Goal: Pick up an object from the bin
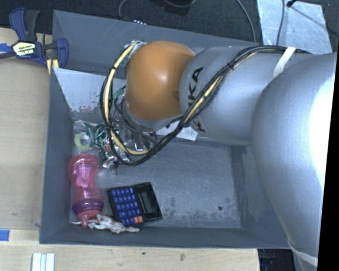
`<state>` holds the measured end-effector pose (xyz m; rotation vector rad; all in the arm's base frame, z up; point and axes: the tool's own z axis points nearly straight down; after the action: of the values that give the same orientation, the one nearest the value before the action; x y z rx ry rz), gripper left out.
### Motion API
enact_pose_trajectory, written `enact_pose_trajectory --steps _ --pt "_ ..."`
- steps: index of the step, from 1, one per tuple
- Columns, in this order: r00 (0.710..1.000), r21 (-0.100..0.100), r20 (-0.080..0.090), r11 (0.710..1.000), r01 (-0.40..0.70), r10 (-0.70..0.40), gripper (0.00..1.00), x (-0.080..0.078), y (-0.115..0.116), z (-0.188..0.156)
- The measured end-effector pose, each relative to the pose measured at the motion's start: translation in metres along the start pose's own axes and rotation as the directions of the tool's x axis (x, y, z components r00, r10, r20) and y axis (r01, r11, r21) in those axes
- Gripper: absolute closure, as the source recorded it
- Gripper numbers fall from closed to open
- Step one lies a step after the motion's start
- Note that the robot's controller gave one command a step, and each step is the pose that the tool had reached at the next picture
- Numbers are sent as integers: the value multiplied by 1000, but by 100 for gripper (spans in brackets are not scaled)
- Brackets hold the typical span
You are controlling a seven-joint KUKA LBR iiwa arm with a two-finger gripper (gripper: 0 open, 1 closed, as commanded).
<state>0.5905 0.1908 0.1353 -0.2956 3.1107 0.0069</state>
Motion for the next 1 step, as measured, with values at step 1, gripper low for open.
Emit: enact_pose_trajectory --steps 1 --pt "1000 1 -13 1000 15 -15 100 8 -52 49"
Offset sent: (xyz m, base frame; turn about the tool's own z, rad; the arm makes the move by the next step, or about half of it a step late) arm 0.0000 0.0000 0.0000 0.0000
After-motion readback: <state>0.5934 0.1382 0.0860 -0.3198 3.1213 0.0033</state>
